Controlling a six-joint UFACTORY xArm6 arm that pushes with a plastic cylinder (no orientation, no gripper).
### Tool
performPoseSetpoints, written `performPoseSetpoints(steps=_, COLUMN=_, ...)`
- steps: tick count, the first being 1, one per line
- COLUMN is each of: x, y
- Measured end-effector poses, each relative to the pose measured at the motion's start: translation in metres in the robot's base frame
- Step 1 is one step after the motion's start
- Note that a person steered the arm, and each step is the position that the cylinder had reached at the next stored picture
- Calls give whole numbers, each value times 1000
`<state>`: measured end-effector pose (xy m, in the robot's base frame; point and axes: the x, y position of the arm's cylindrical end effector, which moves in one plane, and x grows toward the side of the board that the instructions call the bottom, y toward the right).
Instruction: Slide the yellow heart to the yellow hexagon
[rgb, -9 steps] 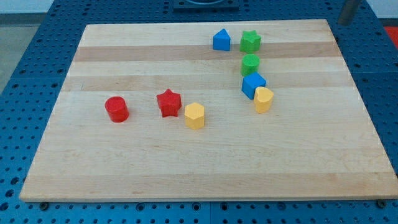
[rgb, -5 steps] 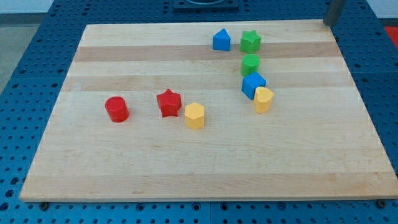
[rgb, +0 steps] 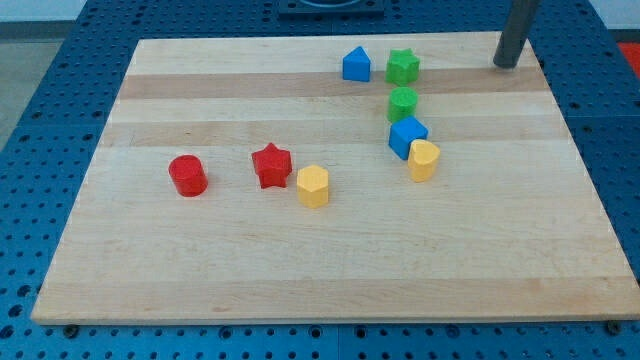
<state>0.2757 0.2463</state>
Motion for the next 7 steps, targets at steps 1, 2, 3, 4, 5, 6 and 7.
performPoseSetpoints(steps=1, x=40, y=-1)
performPoseSetpoints(steps=2, x=81, y=-5)
performPoseSetpoints(steps=3, x=123, y=-19)
performPoseSetpoints(steps=4, x=150, y=-41)
performPoseSetpoints(steps=5, x=161, y=-74)
performPoseSetpoints(steps=6, x=176, y=-104)
performPoseSetpoints(steps=7, x=177, y=-127)
